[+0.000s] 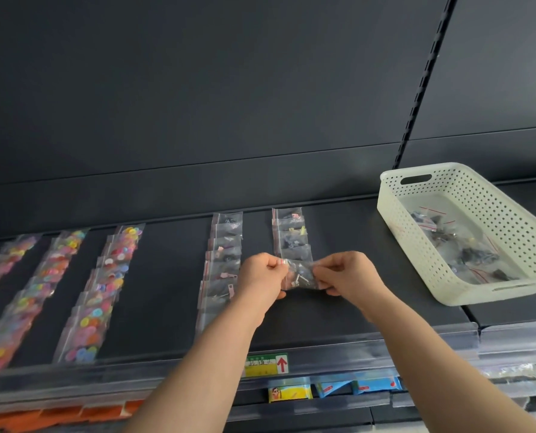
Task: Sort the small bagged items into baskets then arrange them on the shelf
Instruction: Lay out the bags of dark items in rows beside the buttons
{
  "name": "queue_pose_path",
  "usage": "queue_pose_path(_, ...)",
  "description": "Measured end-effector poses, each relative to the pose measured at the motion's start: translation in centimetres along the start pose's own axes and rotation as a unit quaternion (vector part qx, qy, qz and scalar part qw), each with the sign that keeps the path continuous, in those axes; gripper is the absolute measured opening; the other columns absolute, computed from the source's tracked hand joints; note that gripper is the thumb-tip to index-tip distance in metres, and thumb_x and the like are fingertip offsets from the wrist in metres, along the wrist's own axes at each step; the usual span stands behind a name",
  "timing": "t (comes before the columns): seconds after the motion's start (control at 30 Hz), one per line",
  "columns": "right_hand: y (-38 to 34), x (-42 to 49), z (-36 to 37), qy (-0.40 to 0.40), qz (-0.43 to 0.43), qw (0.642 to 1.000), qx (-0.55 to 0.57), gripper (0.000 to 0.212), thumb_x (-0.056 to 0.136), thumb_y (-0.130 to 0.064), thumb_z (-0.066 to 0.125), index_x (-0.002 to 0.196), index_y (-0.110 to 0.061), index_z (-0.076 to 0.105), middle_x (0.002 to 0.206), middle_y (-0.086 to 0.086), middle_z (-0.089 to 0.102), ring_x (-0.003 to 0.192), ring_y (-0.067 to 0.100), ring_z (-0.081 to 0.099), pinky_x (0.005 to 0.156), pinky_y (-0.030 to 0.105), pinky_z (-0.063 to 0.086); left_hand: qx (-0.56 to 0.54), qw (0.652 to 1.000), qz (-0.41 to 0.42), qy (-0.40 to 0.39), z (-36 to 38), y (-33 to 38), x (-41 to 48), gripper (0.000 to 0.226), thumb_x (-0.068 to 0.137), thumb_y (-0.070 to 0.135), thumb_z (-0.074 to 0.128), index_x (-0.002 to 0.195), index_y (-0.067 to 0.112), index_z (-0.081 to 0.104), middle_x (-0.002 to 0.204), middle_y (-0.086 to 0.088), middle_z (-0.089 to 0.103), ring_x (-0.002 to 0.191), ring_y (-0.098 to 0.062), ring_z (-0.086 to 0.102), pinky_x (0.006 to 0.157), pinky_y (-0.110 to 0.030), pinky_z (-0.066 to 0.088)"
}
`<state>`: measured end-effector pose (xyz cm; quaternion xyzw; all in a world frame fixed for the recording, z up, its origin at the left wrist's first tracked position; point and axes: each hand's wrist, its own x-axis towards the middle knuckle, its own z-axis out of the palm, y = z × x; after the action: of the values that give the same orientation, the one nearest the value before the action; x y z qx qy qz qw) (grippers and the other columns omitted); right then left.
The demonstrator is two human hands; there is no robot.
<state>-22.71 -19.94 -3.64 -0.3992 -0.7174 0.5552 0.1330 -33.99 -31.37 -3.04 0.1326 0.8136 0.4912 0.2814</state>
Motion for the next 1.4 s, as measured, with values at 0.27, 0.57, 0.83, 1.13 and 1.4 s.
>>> queue_pose_path(0.27, 0.4, 1.1, 1.5, 0.089, -0.037, 0.984, -0.148, 0.028, 0.08, -0.038, 0.071, 0.103, -0.03, 0.058, 0.073, -0.011, 0.068, 0.077, 0.009, 0.063, 0.071, 0.03, 0.051, 0.175, 0.98, 0.054, 0.078, 0.7, -1.4, 1.6, 0.024, 0.093, 0.029, 0.061, 0.07, 0.024, 0.057, 0.08, 0.0, 0.073, 0.076, -0.028, 0.071, 0.073, -0.044, 0.059)
queue_pose_path(0.57, -0.2, 1.1, 0.3, 0.116, -0.09, 0.966, -0.215, 0.023, 0.082, -0.035, 0.07, 0.101, -0.026, 0.061, 0.074, -0.013, 0.059, 0.076, 0.011, 0.058, 0.068, 0.027, 0.045, 0.226, 0.963, 0.097, 0.115, 0.8, 0.3, 1.4, 0.015, 0.092, 0.028, 0.061, 0.101, 0.021, 0.051, 0.092, 0.0, 0.067, 0.089, -0.024, 0.064, 0.069, -0.034, 0.051)
queue_pose_path(0.83, -1.3, 0.0, -8.3, 0.269, -0.204, 0.854, -0.396, 0.012, 0.087, -0.022, 0.06, 0.094, -0.026, 0.069, 0.09, -0.004, 0.068, 0.094, 0.025, 0.059, 0.066, 0.034, 0.043, 0.137, 0.979, 0.145, -0.036, 6.9, 5.7, -0.1, 0.011, 0.089, 0.028, 0.065, 0.098, 0.025, 0.059, 0.09, 0.009, 0.065, 0.091, -0.02, 0.066, 0.083, -0.038, 0.056)
queue_pose_path(1.13, 1.5, 0.0, -18.8, 0.273, -0.1, 0.885, -0.364, 0.018, 0.094, -0.025, 0.054, 0.101, -0.032, 0.069, 0.099, -0.007, 0.07, 0.087, 0.021, 0.063, 0.068, 0.032, 0.05, 0.149, 0.961, 0.186, -0.144, 15.3, 8.7, -3.0, 0.043, 0.092, 0.022, 0.056, 0.134, 0.024, 0.048, 0.09, 0.01, 0.069, 0.091, -0.014, 0.063, 0.083, -0.034, 0.052)
queue_pose_path(1.4, 3.6, 1.8, -23.2, 0.108, 0.006, 0.883, -0.457, 0.023, 0.086, -0.02, 0.063, 0.099, -0.039, 0.068, 0.1, -0.011, 0.066, 0.089, 0.015, 0.061, 0.077, 0.031, 0.053, 0.142, 0.963, 0.178, -0.143, 19.1, 9.2, -3.7, 0.048, 0.097, 0.022, 0.05, 0.143, 0.029, 0.041, 0.116, 0.009, 0.066, 0.096, -0.015, 0.066, 0.084, -0.04, 0.057)
